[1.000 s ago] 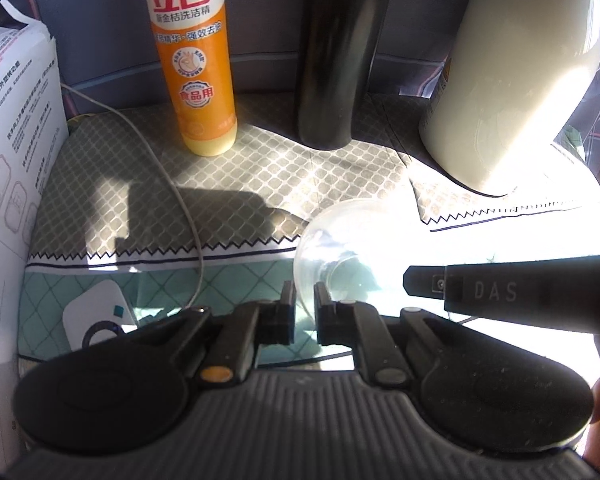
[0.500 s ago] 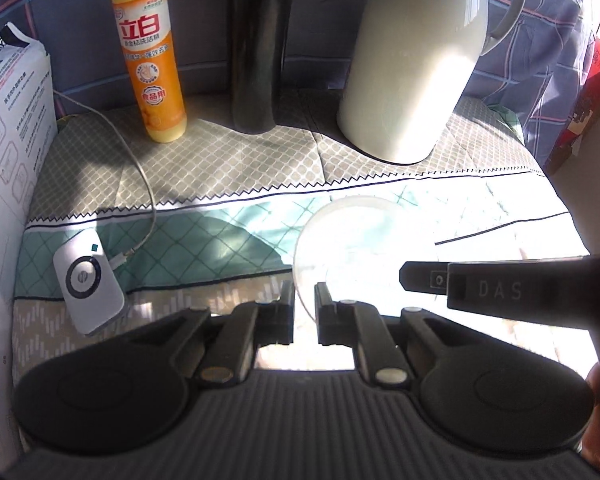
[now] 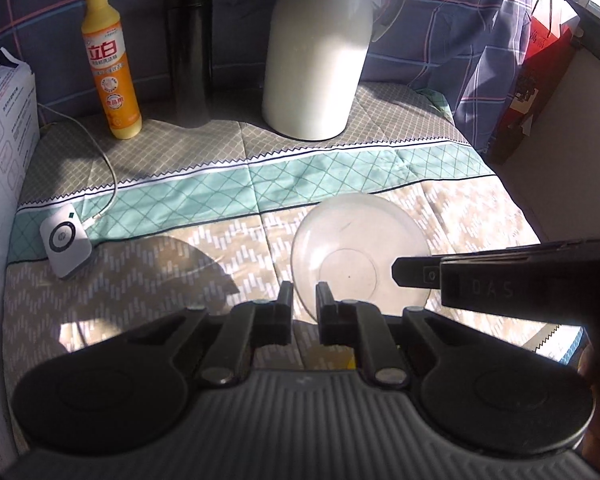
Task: Organize plates and bowls
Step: 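Carry the clear bowl with both tools and lower it into the blue bowl, then close both tools on opposite rims of the nested yellow bowl stack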
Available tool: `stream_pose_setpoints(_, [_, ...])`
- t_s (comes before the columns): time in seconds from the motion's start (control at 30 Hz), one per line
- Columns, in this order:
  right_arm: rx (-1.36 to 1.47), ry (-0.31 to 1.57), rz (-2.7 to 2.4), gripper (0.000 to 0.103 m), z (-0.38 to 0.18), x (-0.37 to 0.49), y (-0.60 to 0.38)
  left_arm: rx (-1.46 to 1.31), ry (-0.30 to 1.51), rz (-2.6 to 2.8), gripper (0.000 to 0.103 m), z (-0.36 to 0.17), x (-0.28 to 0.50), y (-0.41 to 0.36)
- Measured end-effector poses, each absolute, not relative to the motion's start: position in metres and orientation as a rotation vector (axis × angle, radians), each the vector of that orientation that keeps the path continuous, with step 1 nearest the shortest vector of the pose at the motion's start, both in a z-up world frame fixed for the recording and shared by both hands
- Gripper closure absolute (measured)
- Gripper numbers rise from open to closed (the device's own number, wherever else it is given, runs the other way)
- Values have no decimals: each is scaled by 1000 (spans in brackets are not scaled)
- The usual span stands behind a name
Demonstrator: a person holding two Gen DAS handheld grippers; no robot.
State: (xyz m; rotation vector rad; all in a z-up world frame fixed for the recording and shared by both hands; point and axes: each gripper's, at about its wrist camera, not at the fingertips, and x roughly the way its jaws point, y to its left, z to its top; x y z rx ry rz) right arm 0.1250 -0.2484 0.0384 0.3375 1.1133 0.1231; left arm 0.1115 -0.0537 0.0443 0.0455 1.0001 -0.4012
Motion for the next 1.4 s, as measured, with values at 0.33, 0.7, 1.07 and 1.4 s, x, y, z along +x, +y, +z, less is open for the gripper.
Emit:
stream_pose_setpoints(0.33, [357, 1129, 100, 93, 38, 77, -269, 71, 1018, -472, 92, 41, 66, -73])
stream_pose_setpoints(0.7, [368, 1182, 92, 91, 21, 38, -287, 142, 1063, -500, 91, 22, 44, -93])
stream_pose_setpoints(1.07, [376, 1226, 89, 89, 3, 46, -283, 170, 1097, -489, 88, 6, 49, -98])
stream_pose_setpoints(1.4, [369, 1233, 79, 80, -6, 52, -279, 187, 1097, -471, 82, -3, 51, -100])
